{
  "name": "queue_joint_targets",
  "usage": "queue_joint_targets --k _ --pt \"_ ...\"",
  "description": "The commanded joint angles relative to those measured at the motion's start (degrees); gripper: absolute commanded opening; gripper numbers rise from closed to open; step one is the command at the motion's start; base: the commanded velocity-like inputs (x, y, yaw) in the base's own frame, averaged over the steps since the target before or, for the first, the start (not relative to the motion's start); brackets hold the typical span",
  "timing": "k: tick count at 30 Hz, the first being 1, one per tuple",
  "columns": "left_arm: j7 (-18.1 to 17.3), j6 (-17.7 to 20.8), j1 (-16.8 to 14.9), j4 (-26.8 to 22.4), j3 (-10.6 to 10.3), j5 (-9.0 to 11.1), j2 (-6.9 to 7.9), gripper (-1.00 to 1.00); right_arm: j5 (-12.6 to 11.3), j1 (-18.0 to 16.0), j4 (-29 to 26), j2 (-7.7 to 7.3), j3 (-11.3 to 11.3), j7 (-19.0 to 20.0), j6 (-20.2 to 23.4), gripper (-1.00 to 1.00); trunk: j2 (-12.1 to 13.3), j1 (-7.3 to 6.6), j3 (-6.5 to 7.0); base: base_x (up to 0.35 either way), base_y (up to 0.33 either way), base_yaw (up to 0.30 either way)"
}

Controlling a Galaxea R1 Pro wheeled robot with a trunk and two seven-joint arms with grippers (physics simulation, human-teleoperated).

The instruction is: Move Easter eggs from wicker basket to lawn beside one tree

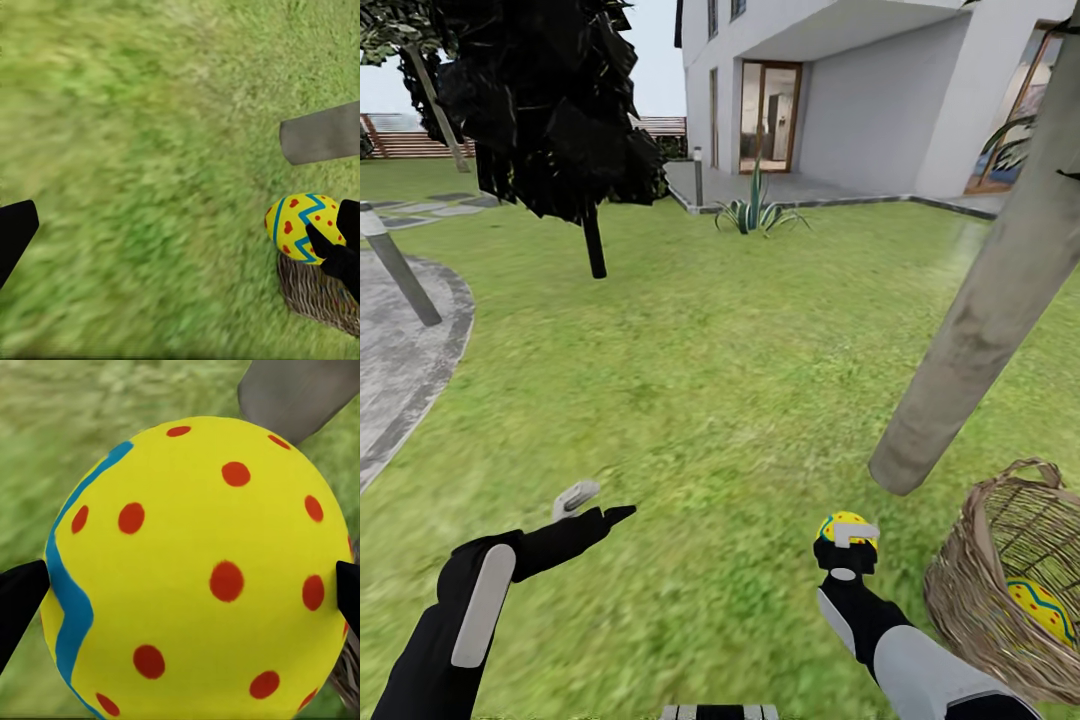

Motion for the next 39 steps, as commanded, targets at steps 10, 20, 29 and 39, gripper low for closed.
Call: queue_joint_targets --k 10,20,29,39 --pt "-0.67 0.33 -0.04 -0.01 0.09 -0.42 -0.01 1.00 -0.39 -0.04 -0.02 0.07 0.53 -0.27 -0.40 -1.00 -0.10 0.14 -1.25 0.000 0.000 -0.040" --pt "-0.68 0.14 -0.08 -0.01 0.18 -0.39 -0.01 1.00 -0.39 -0.04 0.01 0.07 0.57 -0.27 -0.42 -1.00 -0.10 0.14 -1.01 0.009 0.000 -0.087" --pt "-0.68 0.01 -0.12 0.07 0.27 -0.39 -0.01 1.00 -0.45 -0.04 0.15 -0.24 0.23 -0.59 -0.02 -1.00 -0.10 0.14 -1.01 0.252 0.000 -0.001" --pt "-0.70 0.19 -0.13 0.02 0.55 -0.34 -0.01 1.00 -0.47 -0.04 0.09 -0.45 0.14 -4.69 0.00 -1.00 -0.10 0.14 -1.01 0.237 0.000 0.000"
